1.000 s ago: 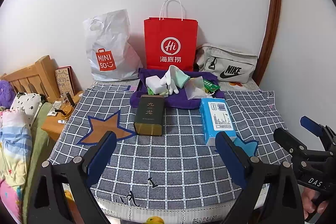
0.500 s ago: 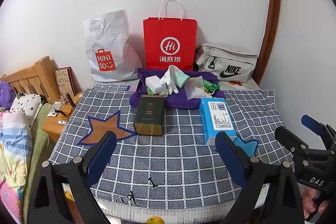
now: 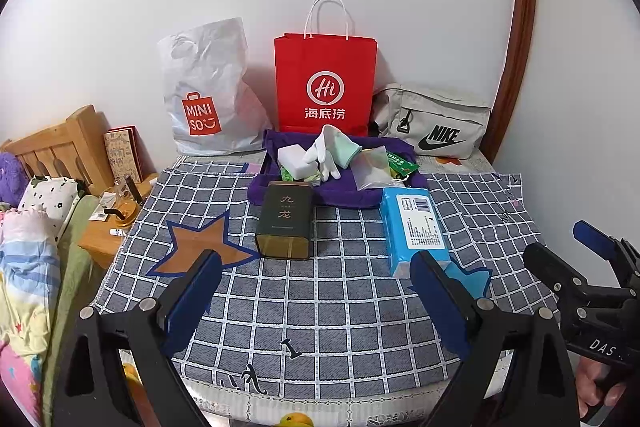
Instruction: Organize soft objects
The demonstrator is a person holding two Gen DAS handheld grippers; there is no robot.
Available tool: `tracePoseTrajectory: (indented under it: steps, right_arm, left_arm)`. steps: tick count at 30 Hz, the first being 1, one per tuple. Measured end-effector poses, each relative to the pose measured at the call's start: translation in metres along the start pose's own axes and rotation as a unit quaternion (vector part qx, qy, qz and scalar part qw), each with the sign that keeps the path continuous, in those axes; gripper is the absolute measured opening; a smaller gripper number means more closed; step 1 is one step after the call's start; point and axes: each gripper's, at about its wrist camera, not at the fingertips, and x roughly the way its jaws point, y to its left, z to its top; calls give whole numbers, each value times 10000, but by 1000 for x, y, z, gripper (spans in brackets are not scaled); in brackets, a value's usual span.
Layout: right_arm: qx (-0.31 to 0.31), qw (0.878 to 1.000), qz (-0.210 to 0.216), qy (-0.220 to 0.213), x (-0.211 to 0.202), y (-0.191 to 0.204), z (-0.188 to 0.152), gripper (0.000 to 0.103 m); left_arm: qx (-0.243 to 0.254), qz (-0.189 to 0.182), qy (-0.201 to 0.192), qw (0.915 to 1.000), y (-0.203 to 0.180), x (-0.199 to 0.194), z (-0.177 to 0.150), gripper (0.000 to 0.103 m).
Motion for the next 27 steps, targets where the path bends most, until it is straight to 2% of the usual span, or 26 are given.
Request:
tracePoseTrajectory:
  steps: [27]
  right_arm:
    - [-1, 10000, 28, -7, -1, 1, -1, 103]
  left_arm:
    - [6, 10, 9, 10000, 2, -1, 0, 95]
